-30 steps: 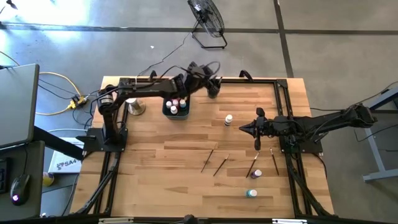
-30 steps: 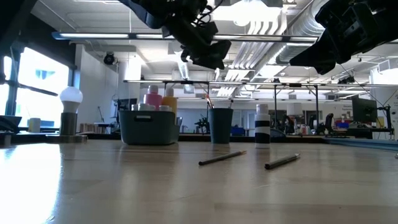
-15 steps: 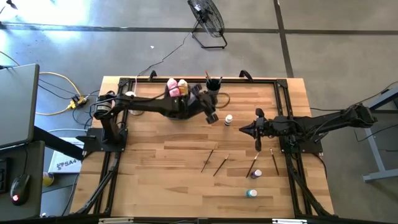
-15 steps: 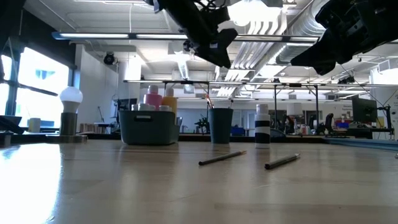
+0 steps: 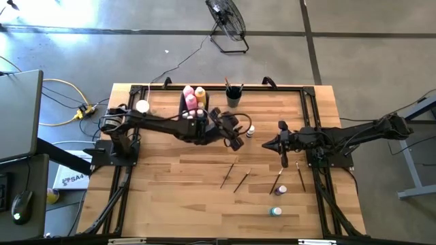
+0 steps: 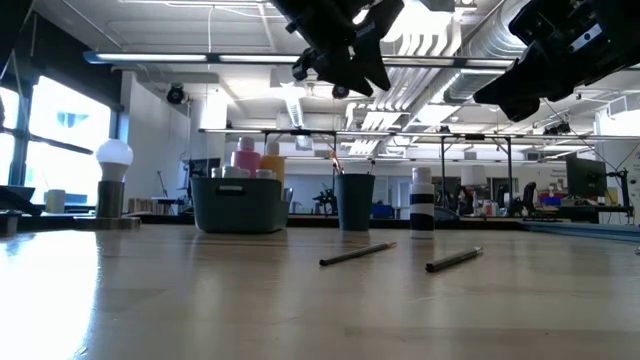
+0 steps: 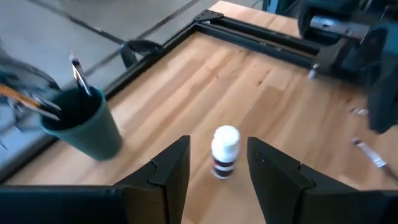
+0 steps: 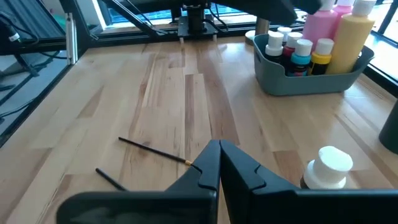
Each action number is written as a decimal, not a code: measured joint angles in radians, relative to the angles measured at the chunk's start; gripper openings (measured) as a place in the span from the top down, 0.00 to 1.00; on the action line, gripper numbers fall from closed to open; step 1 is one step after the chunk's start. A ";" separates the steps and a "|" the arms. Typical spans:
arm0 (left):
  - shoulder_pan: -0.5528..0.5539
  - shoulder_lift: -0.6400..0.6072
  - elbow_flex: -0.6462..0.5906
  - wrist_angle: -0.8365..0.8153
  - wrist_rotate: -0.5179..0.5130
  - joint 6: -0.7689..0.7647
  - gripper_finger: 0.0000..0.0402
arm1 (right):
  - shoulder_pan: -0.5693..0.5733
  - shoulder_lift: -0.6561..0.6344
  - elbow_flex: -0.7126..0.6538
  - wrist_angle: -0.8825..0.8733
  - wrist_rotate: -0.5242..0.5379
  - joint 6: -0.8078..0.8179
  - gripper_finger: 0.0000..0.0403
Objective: Pick & Place Paint Supplies
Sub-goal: Put the gold paint brush into the green cup
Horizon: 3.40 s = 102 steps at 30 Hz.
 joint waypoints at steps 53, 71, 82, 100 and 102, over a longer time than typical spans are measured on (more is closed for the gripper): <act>-0.060 0.377 0.285 -0.491 0.218 -0.480 0.62 | 0.000 0.000 0.000 -0.063 0.075 -0.061 1.00; -0.061 0.403 0.287 -0.432 0.255 -0.477 0.62 | 0.000 0.000 0.000 -0.068 0.075 -0.061 1.00; -0.061 0.430 0.288 -0.400 0.323 -0.448 0.62 | 0.000 0.000 0.000 -0.068 0.075 -0.061 1.00; -0.028 0.464 0.288 -0.375 0.414 -0.611 0.62 | 0.000 0.000 0.000 -0.071 0.074 -0.080 1.00; -0.028 0.465 0.288 -0.376 0.408 -0.611 0.62 | 0.000 0.000 0.000 -0.071 0.074 -0.079 1.00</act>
